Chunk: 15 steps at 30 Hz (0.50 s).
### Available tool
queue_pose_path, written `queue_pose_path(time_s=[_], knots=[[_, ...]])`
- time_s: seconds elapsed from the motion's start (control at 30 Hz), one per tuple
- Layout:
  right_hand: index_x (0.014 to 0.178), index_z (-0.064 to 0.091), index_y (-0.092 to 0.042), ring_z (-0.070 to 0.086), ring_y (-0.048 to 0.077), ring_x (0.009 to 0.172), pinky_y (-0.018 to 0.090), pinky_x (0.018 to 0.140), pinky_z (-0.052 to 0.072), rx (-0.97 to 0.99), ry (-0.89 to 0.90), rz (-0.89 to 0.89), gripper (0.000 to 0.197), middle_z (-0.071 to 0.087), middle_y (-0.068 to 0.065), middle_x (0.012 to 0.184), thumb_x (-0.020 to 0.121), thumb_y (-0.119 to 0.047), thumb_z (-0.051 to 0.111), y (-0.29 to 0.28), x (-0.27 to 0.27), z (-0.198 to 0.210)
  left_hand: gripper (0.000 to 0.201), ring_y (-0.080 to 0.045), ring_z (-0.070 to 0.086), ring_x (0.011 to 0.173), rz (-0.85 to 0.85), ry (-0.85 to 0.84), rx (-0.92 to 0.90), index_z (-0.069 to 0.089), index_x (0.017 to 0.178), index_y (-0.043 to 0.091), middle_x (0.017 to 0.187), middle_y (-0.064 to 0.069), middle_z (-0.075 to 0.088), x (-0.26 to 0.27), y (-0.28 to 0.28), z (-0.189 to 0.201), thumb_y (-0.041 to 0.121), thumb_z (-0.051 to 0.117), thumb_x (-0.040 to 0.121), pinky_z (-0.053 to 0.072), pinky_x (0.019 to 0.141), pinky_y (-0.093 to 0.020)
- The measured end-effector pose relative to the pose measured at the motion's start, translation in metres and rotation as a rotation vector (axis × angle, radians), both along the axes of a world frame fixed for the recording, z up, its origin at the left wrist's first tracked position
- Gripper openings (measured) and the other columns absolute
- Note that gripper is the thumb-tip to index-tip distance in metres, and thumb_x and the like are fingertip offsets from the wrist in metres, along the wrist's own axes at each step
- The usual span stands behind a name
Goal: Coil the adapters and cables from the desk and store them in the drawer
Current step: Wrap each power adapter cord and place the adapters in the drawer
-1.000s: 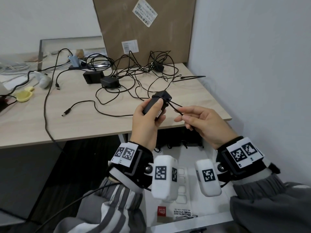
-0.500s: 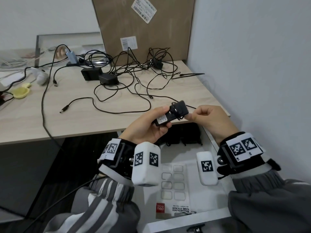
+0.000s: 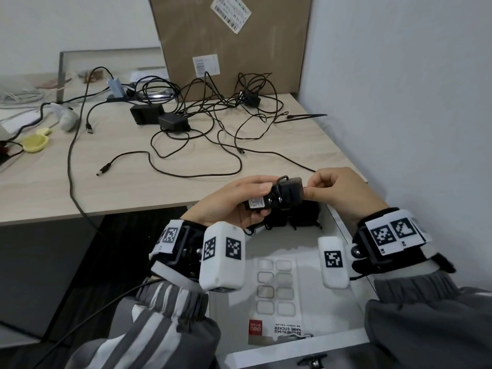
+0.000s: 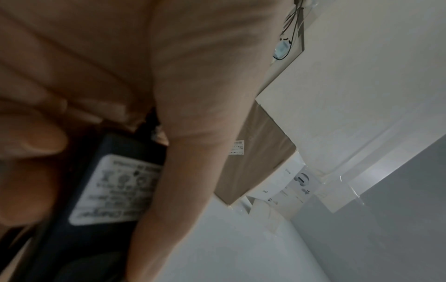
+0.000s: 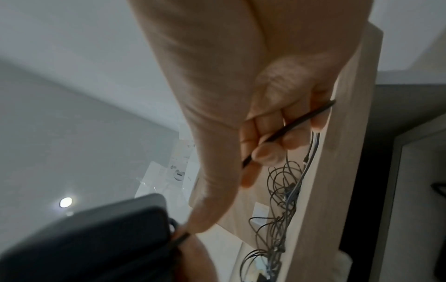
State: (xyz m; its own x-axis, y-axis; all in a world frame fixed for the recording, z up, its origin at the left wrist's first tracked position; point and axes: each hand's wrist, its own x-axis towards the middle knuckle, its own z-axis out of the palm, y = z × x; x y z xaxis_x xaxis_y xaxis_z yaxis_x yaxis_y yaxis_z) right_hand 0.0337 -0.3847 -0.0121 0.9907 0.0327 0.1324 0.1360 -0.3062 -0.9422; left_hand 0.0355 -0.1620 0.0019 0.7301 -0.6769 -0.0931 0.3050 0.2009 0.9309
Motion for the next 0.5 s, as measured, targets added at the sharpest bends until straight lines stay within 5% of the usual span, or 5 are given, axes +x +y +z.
queue_pose_path(time_s=[0.13,0.23,0.37,0.5], knots=[[0.059,0.061,-0.014,0.043,0.006,0.050,0.018,0.052,0.034,-0.117,-0.003,-0.034,0.026,0.049,-0.009,0.049,0.064,-0.023,0.085,-0.0018,-0.0007,0.0012,0.049,-0.008,0.059,0.055,0.047,0.018,0.046,0.060,0.112,0.007,0.080,-0.001,0.065,-0.0018,0.0002,-0.0002,0.016,0.071,0.066,0.044,0.046,-0.013],[0.059,0.062,-0.015,0.042,0.006,0.050,0.013,0.048,0.034,-0.088,-0.015,-0.044,0.025,0.049,-0.006,0.051,0.064,-0.021,0.085,-0.0009,-0.0018,0.0022,0.034,-0.013,0.045,0.053,0.008,-0.037,0.130,0.067,0.107,0.015,0.081,-0.006,0.055,-0.0017,0.0004,0.0010,0.016,0.069,0.073,0.034,0.043,-0.014],[0.059,0.063,-0.015,0.047,0.011,0.056,0.020,0.056,0.039,-0.034,-0.004,-0.052,0.021,0.053,0.004,0.059,0.064,-0.015,0.084,0.0005,-0.0018,0.0020,0.035,-0.007,0.049,0.045,-0.002,-0.045,0.185,0.058,0.112,0.010,0.071,-0.001,0.060,-0.0018,-0.0023,0.0028,0.009,0.060,0.076,0.034,0.040,-0.014],[0.062,0.066,-0.011,0.054,0.013,0.060,0.023,0.061,0.045,0.002,0.000,-0.034,0.022,0.060,0.005,0.061,0.064,-0.023,0.085,0.0021,-0.0028,0.0032,0.039,-0.006,0.053,0.054,-0.008,-0.079,0.253,0.058,0.114,0.008,0.072,0.002,0.062,-0.0037,-0.0046,0.0014,0.009,0.063,0.076,0.036,0.043,-0.014]])
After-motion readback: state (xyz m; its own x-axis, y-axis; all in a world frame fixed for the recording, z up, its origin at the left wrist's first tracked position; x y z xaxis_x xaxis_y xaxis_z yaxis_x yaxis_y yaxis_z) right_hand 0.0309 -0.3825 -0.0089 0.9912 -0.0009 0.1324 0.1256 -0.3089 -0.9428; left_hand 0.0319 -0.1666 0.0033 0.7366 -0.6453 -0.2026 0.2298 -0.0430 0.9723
